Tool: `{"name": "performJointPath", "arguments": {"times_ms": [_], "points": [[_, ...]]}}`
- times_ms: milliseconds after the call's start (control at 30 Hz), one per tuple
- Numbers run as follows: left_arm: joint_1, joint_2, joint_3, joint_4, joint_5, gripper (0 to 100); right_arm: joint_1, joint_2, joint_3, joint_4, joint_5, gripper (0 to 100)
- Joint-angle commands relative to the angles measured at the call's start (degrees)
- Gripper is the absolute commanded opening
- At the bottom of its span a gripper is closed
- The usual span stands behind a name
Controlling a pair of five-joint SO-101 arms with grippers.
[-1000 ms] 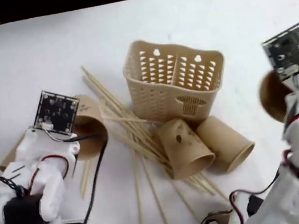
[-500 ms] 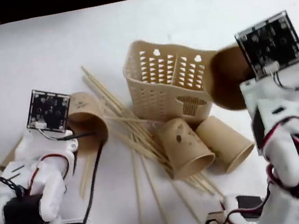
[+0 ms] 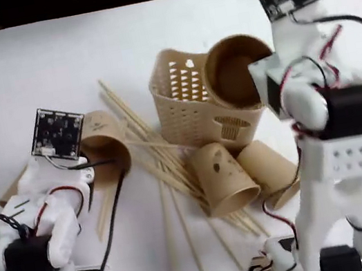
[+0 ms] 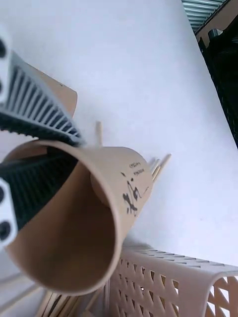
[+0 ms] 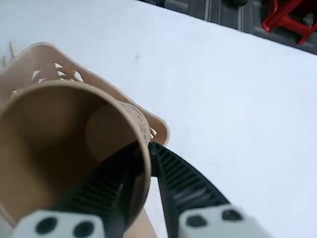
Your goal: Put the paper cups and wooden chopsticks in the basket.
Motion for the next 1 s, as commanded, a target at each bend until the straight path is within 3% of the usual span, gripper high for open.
{"name": "performJointPath", "arguments": {"times_ms": [0,233,433,733,967], "points": [[-0.3,-0.5,-2.1,-0.6,0.4,2,0.0,1.7,-2.1,0.0,-2.0,1.8],[0.0,-0.5,-2.1,-0.6,0.4,2,1.0,7.3,-2.0,0.1,-5.6,2.2],[0.0,-0.5,-2.6,-1.0,0.2,2,1.4,7.7,-2.5,3.3,-7.9,19.9],[0.3,-0.3,-13.5,-1.1,0.5,2,8.5,-0.7,-1.3,5.3,-8.4,8.1],[9.7,0.0,-21.6,-1.2,0.6,2,22.5,-2.4,14.9,2.3,-8.4,6.0]]}}
